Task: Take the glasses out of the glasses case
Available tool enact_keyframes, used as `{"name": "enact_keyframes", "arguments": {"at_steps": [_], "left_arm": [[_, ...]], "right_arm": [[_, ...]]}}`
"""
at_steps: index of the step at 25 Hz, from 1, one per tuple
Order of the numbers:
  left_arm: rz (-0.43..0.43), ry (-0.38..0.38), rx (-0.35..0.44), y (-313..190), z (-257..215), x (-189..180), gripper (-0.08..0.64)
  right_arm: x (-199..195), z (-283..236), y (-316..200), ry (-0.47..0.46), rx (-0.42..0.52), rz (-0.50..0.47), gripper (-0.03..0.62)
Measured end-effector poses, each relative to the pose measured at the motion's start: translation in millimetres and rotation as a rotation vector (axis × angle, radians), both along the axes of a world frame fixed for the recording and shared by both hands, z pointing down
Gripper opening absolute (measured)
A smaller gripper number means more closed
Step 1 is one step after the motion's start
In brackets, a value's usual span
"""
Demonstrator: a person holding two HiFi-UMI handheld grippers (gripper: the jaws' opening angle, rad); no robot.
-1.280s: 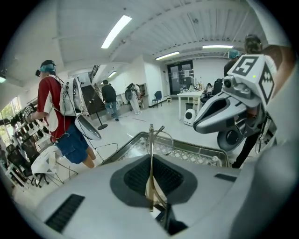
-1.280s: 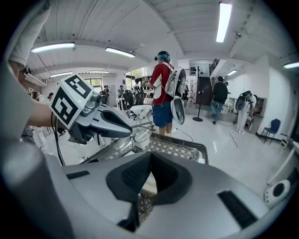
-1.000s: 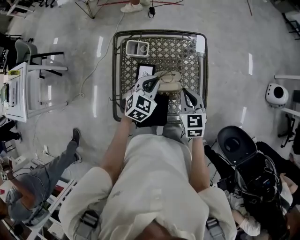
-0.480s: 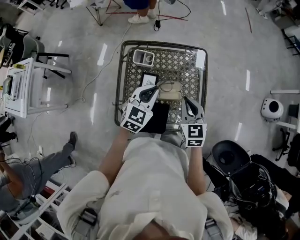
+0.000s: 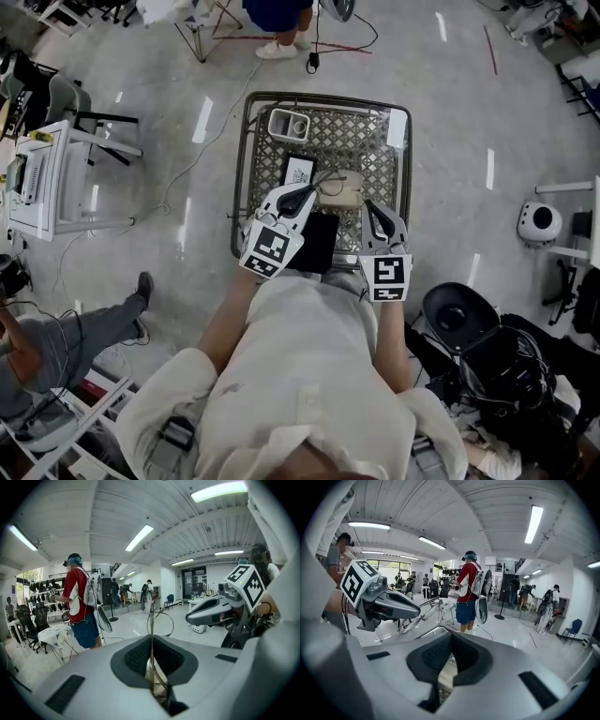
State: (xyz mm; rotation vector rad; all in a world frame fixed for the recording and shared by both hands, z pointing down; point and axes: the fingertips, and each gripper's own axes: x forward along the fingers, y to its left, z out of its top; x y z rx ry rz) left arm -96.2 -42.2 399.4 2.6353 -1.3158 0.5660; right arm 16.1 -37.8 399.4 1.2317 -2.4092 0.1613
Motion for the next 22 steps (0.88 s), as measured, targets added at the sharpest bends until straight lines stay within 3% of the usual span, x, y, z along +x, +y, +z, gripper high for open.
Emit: {"name": "enact_keyframes", "arguments": {"at_steps": [22], "left_arm": [[0.052,0.047,0.017,9.0,-4.0,6.9,0.030]], "right_arm": [[-5.9,-14.9,7.7,0.006,0.040,0.024,0.006]]}}
